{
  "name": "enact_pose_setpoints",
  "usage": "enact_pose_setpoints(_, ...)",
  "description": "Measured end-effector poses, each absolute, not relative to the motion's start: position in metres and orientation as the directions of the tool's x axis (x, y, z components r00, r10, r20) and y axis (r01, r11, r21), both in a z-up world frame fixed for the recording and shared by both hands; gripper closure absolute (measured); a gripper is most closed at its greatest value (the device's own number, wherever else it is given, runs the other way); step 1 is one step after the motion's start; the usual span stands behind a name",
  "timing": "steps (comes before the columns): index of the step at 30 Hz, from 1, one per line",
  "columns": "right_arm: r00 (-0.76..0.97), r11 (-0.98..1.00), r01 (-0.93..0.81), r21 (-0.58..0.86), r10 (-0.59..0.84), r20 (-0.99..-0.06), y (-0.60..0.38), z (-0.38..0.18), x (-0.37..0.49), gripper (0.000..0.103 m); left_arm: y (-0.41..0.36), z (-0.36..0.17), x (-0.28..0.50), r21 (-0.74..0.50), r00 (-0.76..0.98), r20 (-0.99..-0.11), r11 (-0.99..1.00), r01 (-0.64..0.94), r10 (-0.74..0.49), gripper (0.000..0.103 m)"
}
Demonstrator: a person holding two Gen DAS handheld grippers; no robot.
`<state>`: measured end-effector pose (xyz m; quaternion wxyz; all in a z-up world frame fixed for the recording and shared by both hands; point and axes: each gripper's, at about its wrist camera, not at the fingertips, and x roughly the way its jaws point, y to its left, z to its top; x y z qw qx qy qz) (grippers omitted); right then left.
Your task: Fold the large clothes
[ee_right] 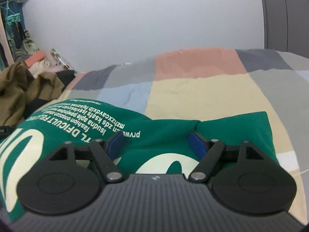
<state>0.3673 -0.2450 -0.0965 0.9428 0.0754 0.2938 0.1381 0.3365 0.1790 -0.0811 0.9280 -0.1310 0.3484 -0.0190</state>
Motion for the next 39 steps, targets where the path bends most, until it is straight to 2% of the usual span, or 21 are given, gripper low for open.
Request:
enact_pose_setpoints(4,0.773,0.950,-0.207,0.235,0.306,-0.555,-0.248,-0.093,0.370,0.027,0.175,-0.068,0.324,-0.268,0.770,-0.626,0.962,-0.061,-0.126,0.050)
enact_pose_setpoints(9,0.790,0.950,-0.188,0.248,0.297,-0.536,-0.251,-0.071,0.343,0.026,0.172,-0.032,0.273,-0.293,0.801,-0.583,0.955,-0.048,-0.139,0.041)
enact_pose_setpoints(16,0.795,0.910,-0.168,0.378,0.352,-0.494,-0.256,-0.033,0.273,0.026,0.171,-0.004,0.193,-0.460,0.813,-0.535,0.886,-0.053,-0.229,0.039)
enact_pose_setpoints(20,0.768,0.878,-0.115,0.464,0.375,-0.519,-0.259,-0.029,0.235,0.025,0.174,-0.016,0.164,-0.592,0.783,-0.546,0.799,-0.109,-0.297,0.036)
enact_pose_setpoints(24,0.735,0.810,-0.032,0.586,0.416,-0.535,-0.270,-0.044,0.210,0.025,0.177,-0.037,0.152,-0.671,0.758,-0.551,0.725,-0.153,-0.350,0.029)
enact_pose_setpoints(27,0.706,0.751,0.064,0.658,0.432,-0.561,-0.282,-0.061,0.205,0.022,0.182,-0.062,0.153,-0.734,0.738,-0.551,0.647,-0.206,-0.389,0.028)
enact_pose_setpoints(33,0.684,0.596,0.202,0.777,0.482,-0.548,-0.300,-0.111,0.219,0.019,0.189,-0.099,0.167,-0.811,0.744,-0.515,0.522,-0.262,-0.425,0.029)
enact_pose_setpoints(35,0.696,0.550,0.223,0.805,0.488,-0.526,-0.304,-0.122,0.228,0.019,0.188,-0.105,0.173,-0.823,0.748,-0.503,0.505,-0.261,-0.432,0.030)
enact_pose_setpoints(37,0.720,0.522,0.221,0.824,0.483,-0.499,-0.308,-0.127,0.238,0.019,0.187,-0.105,0.177,-0.820,0.756,-0.500,0.512,-0.256,-0.423,0.038)
enact_pose_setpoints(38,0.736,0.513,0.217,0.831,0.473,-0.484,-0.310,-0.127,0.242,0.020,0.185,-0.101,0.179,-0.815,0.758,-0.496,0.528,-0.239,-0.423,0.052)
enact_pose_setpoints(39,0.747,0.509,0.208,0.835,0.469,-0.472,-0.313,-0.124,0.246,0.027,0.184,-0.095,0.180,-0.803,0.760,-0.498,0.553,-0.223,-0.418,0.062)
